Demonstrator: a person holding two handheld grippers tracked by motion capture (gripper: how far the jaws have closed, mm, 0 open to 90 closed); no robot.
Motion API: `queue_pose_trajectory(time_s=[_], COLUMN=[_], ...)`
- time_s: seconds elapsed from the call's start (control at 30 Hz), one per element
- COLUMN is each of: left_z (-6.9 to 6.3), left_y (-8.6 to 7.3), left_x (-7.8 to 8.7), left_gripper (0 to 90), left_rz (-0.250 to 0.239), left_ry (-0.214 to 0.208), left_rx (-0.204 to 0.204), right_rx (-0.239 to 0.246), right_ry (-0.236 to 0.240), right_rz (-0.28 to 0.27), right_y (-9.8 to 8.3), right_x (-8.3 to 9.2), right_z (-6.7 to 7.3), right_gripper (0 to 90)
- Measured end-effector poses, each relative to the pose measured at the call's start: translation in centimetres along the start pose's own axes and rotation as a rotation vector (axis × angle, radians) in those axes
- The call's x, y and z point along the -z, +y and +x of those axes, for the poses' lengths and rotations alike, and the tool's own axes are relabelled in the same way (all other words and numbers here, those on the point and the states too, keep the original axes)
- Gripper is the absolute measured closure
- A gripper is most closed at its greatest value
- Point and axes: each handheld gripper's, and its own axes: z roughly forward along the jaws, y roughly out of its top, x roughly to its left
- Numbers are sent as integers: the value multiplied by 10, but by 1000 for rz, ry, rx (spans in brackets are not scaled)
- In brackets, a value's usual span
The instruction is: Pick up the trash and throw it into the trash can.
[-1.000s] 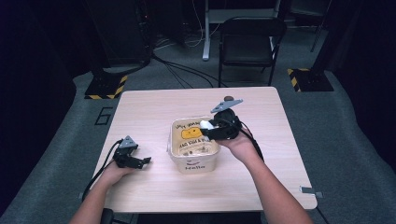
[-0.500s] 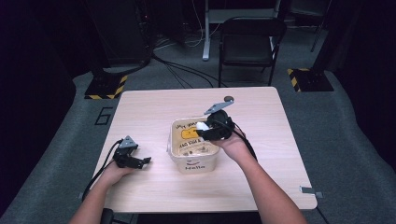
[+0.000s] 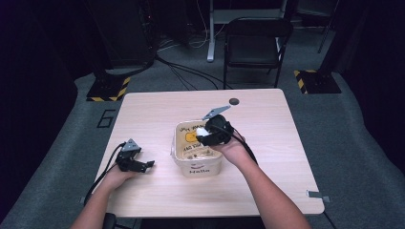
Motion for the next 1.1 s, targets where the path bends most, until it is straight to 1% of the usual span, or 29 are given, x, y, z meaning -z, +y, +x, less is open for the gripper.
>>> queue_pose_trajectory(time_s=[0.17, 0.2, 0.23, 0.3, 0.43, 0.47, 0.57, 0.6, 0.63, 0.67, 0.8, 0.83, 0.97, 1.0, 1.1], left_z=[0, 0, 0, 0, 0, 0, 0, 0, 0, 0, 0, 0, 0, 0, 0], left_y=[0, 0, 0, 0, 0, 0, 0, 0, 0, 0, 0, 0, 0, 0, 0], left_x=[0, 0, 0, 0, 0, 0, 0, 0, 0, 0, 0, 0, 0, 0, 0], left_gripper=[74, 73, 73, 73, 73, 73, 73, 73, 73, 73, 73, 73, 73, 73, 73], left_rz=[1, 0, 0, 0, 0, 0, 0, 0, 0, 0, 0, 0, 0, 0, 0], left_ry=[-1, 0, 0, 1, 0, 0, 1, 1, 1, 1, 0, 1, 0, 0, 1], left_rx=[-1, -2, -2, -2, -1, -1, -1, 0, 0, 0, -1, 0, -2, -1, 0], right_rx=[12, 5, 11, 7, 2, 9, 5, 17, 14, 23, 13, -9, -19, -36, -45], right_ry=[-7, -11, -12, -16, -40, -44, -52, -58, -62, -68, -92, -96, -118, -126, -136], right_rz=[17, 20, 20, 22, 10, 1, -16, -25, -26, -33, -43, -51, -64, -69, -80], right_y=[0, 0, 0, 0, 0, -1, -2, -3, -4, -6, -13, -14, -21, -23, -28], right_x=[-5, -6, -7, -7, -4, -2, 5, 9, 11, 14, 27, 29, 41, 43, 50], right_z=[2, 2, 2, 2, 3, 3, 5, 4, 5, 4, -1, -1, -9, -10, -14], right_gripper=[455, 448, 442, 415, 374, 372, 370, 369, 369, 368, 360, 358, 353, 352, 350])
